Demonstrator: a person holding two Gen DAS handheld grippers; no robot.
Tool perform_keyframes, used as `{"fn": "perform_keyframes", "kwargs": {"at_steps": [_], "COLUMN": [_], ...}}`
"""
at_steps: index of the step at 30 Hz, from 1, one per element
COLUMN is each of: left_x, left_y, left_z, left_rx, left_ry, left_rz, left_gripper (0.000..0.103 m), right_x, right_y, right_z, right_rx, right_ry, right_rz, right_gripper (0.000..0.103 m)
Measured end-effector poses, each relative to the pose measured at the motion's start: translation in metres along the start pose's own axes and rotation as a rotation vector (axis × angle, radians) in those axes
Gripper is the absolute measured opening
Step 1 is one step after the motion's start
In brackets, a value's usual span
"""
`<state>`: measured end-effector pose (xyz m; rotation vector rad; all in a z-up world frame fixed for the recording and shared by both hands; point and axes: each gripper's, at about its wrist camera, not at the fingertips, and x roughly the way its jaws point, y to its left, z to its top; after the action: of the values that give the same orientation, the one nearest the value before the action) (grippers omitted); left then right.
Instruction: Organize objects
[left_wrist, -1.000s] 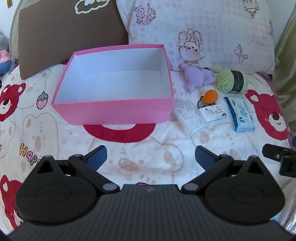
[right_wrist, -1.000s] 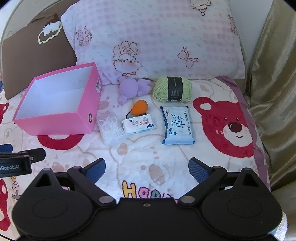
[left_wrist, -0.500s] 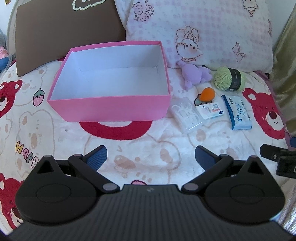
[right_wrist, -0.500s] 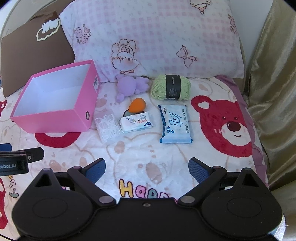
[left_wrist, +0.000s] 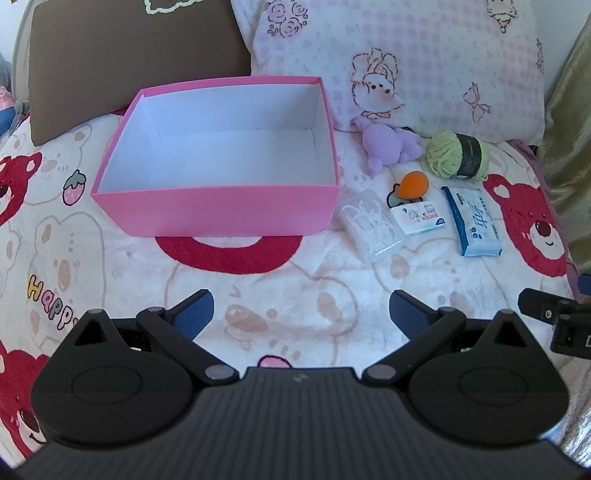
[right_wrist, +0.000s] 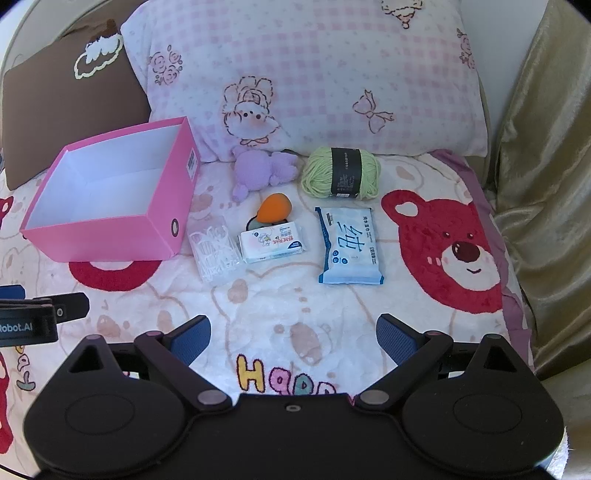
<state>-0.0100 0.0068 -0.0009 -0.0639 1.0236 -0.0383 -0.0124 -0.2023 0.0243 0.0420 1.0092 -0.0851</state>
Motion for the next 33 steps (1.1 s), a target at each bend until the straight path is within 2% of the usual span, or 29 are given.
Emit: {"fn": "perform_keyframes", "kwargs": {"at_steps": [33], "left_x": [0.0052], "left_y": [0.0029], "left_z": [0.0058], "left_rx": [-0.002], "left_ry": [0.026], "left_rz": [-0.019], "left_gripper": [0.103], "right_x": [0.0007], "right_y": [0.0015], "right_z": [-0.0042], "right_rx": [-0.008], "right_ry": [0.002], "right_rz": [-0.009], "right_gripper": [0.098]}}
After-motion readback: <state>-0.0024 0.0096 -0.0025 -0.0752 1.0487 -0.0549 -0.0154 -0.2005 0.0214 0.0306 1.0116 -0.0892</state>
